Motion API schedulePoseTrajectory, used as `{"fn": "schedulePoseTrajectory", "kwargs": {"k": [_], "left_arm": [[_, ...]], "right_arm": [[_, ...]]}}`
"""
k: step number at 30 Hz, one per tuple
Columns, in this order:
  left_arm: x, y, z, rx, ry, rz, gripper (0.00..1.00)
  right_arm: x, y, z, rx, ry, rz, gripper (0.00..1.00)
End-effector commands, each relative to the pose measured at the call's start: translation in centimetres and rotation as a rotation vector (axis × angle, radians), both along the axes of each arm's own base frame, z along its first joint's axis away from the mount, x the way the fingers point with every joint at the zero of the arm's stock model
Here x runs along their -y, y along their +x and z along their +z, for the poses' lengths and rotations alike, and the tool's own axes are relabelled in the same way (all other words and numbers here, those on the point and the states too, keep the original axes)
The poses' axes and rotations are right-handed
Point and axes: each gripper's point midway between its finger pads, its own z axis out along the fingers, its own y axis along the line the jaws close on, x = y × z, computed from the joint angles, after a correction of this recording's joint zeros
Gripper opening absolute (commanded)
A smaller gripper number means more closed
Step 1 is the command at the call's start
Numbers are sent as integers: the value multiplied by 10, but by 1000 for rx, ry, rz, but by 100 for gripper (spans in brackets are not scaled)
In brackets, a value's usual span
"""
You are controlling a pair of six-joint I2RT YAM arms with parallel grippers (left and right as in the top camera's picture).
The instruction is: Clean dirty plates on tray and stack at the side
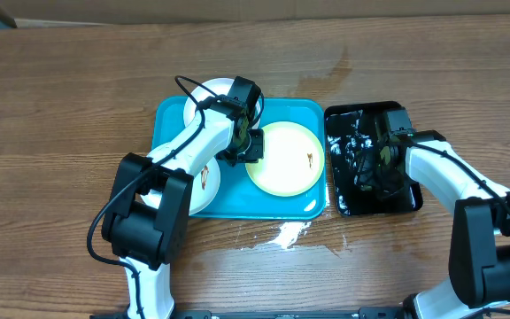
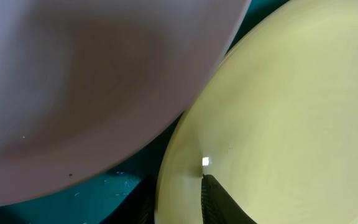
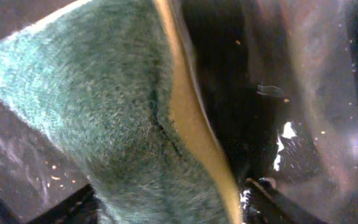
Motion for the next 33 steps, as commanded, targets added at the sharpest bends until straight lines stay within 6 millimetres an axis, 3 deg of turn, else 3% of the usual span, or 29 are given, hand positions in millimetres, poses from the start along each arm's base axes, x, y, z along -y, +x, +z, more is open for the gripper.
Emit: {"fn": "schedulePoseTrajectory", "kwargs": {"k": [1,4,6,7,10,12,16,20,28,33], "left_arm": [[0,2,-1,4,10,-3,26],[1,2,-1,4,10,-3,25],[0,2,-1,4,10,-3,20],[0,2,-1,4,10,-3,17],[0,2,-1,4,10,-3,16],[0,2,-1,4,10,-3,18],[0,2,-1,4,10,-3,22],[2,0,-2,1,11,-7,22],[5,1,-2,16,26,-6,28],[0,1,-4,16,49,9,30]], "right_arm": [[-3,-8,-2,-16,30,-3,45],[-3,-4,1,-5,32,-3,18],[-4,-2,5,-8,31,-3,14],[-4,-2,8,-12,30,-3,17],[-3,0,23,-34,27,9,65],[-3,3,36,-42,23,55,73],[-5,16,52,-9,25,72,74],[-7,37,43,82,28,78,73],[-5,27,3,35,17,79,73],[-4,25,-2,35,17,79,68]]}}
